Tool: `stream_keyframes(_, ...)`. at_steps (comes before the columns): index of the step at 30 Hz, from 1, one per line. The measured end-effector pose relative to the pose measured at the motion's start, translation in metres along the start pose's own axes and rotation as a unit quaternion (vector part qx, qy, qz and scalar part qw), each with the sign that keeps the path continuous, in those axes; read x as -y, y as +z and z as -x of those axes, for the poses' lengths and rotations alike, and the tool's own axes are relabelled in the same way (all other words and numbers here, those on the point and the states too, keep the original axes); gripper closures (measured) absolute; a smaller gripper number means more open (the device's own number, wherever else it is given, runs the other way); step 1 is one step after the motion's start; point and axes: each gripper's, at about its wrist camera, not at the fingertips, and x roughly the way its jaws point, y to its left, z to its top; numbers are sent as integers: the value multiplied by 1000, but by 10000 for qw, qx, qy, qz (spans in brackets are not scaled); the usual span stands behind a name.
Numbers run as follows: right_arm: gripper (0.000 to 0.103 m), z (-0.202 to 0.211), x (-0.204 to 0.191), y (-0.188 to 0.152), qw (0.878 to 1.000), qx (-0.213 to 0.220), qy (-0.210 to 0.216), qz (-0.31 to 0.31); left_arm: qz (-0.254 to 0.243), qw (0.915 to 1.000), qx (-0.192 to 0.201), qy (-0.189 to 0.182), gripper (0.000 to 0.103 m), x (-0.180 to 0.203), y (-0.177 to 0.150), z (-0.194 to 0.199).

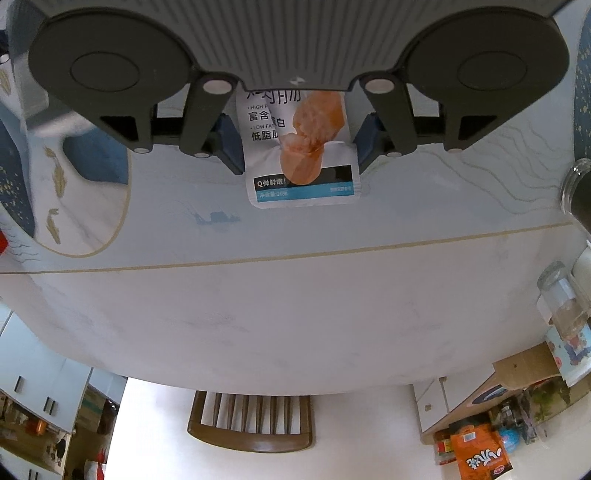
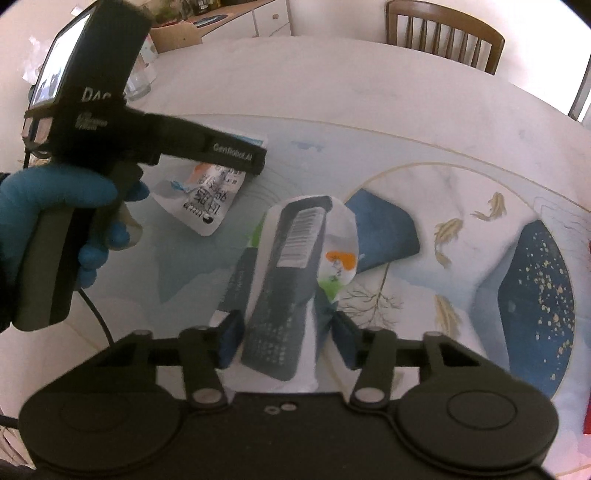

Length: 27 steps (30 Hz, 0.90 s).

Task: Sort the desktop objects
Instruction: 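Grasp the white-and-orange snack packet with the left tool while the right tool grasps the white packaged bag, then carry the snack packet and white packaged bag with both tools over the red box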

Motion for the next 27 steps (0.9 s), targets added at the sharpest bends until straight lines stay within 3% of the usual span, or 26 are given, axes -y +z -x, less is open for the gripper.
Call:
stream_keyframes(1,69,1,1,-1,10000,22,0,-14,10,10000,3,-21,44,0,-2,1)
stream_keyframes(7,81,8,6,0,9998,122,-13,-141,-7,9999,11,-104,46,2,-11,11)
stream_keyframes(27,84,64,30,-27,9971,598,-278,-376,-106,9980,-108,-609,49,32,-55,60)
